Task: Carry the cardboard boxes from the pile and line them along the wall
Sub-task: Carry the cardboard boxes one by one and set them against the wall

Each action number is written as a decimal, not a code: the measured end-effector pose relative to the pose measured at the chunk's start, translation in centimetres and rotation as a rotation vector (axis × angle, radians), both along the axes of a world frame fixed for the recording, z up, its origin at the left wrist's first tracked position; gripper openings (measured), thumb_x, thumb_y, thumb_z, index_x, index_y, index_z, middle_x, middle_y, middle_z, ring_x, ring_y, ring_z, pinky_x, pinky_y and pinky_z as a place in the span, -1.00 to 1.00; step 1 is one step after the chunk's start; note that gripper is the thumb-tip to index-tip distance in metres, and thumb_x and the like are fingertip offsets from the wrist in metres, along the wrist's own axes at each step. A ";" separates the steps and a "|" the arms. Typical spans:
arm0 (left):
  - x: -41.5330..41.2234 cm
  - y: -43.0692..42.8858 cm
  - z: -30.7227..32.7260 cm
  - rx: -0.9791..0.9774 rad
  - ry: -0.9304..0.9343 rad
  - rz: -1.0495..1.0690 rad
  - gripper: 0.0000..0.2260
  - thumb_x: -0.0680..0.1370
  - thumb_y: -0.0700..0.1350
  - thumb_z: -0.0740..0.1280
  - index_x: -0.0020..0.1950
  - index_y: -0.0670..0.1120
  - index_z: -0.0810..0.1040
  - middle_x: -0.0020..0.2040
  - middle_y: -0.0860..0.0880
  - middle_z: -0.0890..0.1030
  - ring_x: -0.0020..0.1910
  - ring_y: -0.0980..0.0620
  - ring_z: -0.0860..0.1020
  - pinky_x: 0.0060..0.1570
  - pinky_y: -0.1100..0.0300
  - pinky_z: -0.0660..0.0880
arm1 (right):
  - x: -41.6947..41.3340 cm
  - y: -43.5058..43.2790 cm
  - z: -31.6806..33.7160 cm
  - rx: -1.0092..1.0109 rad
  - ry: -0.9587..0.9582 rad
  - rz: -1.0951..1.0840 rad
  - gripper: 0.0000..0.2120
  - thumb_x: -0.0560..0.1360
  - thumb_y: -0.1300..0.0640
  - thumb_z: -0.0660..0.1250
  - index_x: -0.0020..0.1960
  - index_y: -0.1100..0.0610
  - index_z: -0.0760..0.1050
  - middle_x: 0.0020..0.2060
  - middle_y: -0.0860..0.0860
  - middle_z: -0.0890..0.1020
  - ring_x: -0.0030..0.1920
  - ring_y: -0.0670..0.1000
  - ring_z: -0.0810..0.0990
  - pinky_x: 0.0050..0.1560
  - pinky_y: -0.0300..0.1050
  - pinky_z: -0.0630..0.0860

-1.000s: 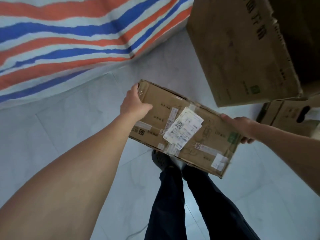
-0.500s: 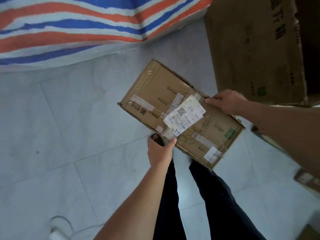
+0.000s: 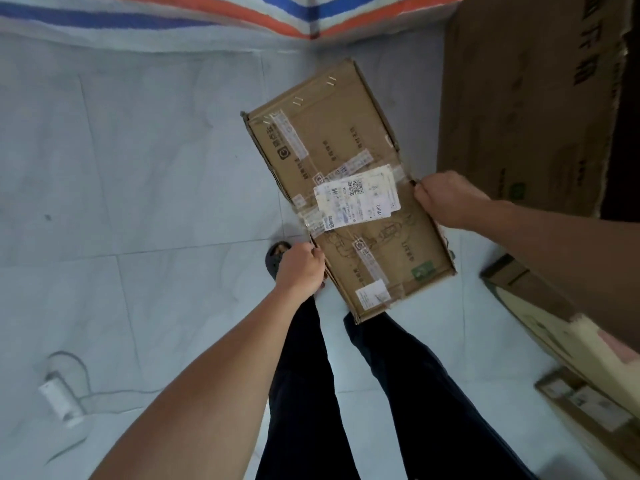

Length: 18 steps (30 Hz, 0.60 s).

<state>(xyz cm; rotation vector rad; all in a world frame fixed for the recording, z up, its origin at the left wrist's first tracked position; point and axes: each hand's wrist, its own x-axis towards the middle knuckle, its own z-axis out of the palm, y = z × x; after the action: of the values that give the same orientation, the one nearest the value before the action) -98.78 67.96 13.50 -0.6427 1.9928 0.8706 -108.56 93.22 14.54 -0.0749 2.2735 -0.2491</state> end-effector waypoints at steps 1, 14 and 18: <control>0.0 -0.2 0.1 0.003 -0.001 -0.010 -0.70 0.64 -0.11 0.11 -0.26 -0.18 0.41 -0.21 -0.28 0.64 -0.23 -0.22 0.66 -0.17 -0.14 0.61 | 0.0 0.0 0.3 0.010 -0.023 0.000 -0.67 0.68 0.10 0.02 -0.13 0.21 0.44 -0.23 0.15 0.51 -0.17 0.17 0.49 -0.14 -0.03 0.39; -0.2 -10.0 15.3 -0.200 0.162 -0.044 -0.72 0.61 0.01 0.16 -0.22 -0.10 0.46 -0.27 -0.05 0.55 -0.27 -0.04 0.56 -0.29 0.11 0.47 | -1.5 -9.8 16.0 0.062 -0.100 0.133 -0.56 0.62 0.03 0.13 -0.33 0.20 0.53 -0.49 0.02 0.62 -0.45 -0.03 0.60 -0.09 -0.06 0.59; 3.2 -15.9 20.0 -0.231 0.130 0.039 -0.74 0.59 0.00 0.19 -0.21 -0.11 0.51 -0.30 -0.05 0.59 -0.32 -0.01 0.60 -0.28 0.14 0.52 | -1.1 -17.6 20.8 0.041 -0.167 0.169 -0.57 0.65 0.00 0.10 -0.18 0.25 0.56 -0.37 0.09 0.68 -0.37 0.02 0.68 -0.14 -0.04 0.65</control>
<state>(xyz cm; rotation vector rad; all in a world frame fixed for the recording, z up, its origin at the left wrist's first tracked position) -95.58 52.03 33.52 -0.7739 2.2254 0.7258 -109.68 75.59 35.30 -0.2163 2.0912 -0.1144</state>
